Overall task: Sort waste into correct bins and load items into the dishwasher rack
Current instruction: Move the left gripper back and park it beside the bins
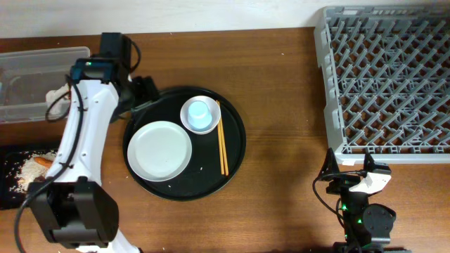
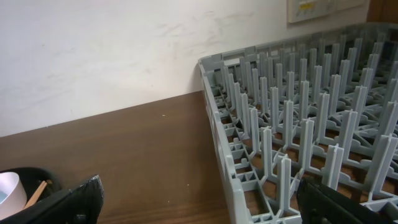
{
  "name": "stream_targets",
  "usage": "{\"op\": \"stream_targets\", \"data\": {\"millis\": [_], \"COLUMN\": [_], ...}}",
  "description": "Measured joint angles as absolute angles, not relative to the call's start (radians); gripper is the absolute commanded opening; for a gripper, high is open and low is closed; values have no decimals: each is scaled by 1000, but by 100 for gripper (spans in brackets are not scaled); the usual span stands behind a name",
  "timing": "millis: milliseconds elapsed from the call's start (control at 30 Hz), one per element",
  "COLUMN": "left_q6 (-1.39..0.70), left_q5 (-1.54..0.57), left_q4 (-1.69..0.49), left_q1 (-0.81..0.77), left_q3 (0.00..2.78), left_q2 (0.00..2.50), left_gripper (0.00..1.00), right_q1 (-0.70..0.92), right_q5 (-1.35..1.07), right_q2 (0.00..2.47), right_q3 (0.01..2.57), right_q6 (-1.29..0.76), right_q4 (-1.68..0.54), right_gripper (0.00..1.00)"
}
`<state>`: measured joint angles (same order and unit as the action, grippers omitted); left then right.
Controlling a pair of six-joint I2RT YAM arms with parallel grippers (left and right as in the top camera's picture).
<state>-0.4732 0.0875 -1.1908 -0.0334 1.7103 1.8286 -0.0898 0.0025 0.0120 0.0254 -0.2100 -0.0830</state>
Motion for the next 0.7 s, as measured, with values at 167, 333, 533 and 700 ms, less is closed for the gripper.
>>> {"op": "stream_targets", "data": {"millis": [167,333,533,700], "left_q6": [-532,-624,-634,-634], "left_q5": [199,170,160,157], "left_q4": [-1275,-1300,-1313,-1313], "left_q1": [122,263,276,276], "left_q3": [1710,1710,1710,1710], "left_q2": [1829,1829,1829,1829], "left_gripper": [99,99,99,99], "right_q1": [-90,-90,-90,-90], "right_q5": [2,3,-279,-781], "right_q2": [12,12,12,12], "right_q3": [25,25,25,22], "right_q6": [-210,-210,-405,-692], "right_q4": [-83,-83,-47,6], "right_gripper": [98,98,98,98]}}
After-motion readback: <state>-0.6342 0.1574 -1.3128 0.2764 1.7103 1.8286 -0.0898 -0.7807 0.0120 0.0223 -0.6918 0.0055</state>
